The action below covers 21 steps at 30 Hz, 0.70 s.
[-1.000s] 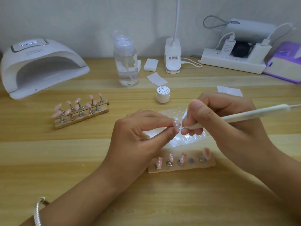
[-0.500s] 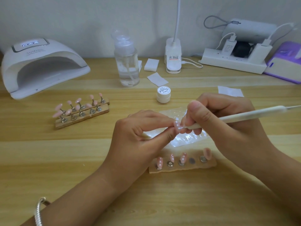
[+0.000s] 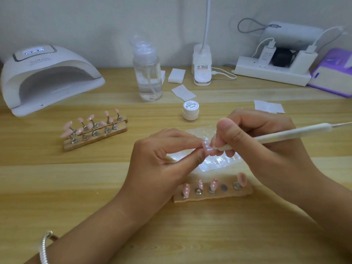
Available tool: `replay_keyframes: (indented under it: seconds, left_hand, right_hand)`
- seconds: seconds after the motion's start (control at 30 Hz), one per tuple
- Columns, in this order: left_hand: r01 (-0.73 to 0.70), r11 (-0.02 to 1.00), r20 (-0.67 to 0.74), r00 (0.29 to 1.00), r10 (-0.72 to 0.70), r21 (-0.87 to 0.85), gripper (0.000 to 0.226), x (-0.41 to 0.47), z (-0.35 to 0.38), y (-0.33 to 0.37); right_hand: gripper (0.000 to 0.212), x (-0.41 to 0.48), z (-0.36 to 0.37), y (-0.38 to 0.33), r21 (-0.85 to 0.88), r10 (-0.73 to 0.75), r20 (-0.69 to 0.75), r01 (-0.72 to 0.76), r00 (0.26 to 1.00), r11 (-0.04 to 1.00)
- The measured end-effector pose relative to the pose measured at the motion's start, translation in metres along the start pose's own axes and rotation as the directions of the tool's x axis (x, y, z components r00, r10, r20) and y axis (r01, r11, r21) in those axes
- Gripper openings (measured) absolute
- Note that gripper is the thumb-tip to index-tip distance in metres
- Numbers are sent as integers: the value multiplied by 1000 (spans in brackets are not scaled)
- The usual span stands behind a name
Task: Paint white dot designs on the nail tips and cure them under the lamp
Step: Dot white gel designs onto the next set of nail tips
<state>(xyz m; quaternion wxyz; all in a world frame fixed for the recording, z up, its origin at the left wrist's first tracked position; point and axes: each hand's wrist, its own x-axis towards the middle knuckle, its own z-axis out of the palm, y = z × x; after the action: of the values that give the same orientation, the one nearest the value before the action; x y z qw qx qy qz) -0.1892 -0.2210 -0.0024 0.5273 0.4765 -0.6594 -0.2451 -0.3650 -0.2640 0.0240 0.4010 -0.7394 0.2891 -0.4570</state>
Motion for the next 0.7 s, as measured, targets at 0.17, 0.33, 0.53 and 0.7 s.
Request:
replay_keyframes:
  seconds: [0.17,0.33,0.53,0.7]
  left_hand:
    - [-3,1000,-13,1000,3,6,7,-1,0,0]
    - [25,1000,-37,999,-25,-10,7,-1,0,3]
    - [50,999,-95,994,-49,4,7,-3,-1,15]
    - [20,1000,0,1000,-20,11,10,-9,7,30]
  right_hand:
    - [31,4,-4,-1,117,7,-9,-6,1000,993]
    - [31,11,-13,2,167,12,-99,4,995,986]
    - [35,4,-16,24,-22,-10,-285,4,958,1000]
    - [35,0,-18,36,-125,-58,-319,18,946,992]
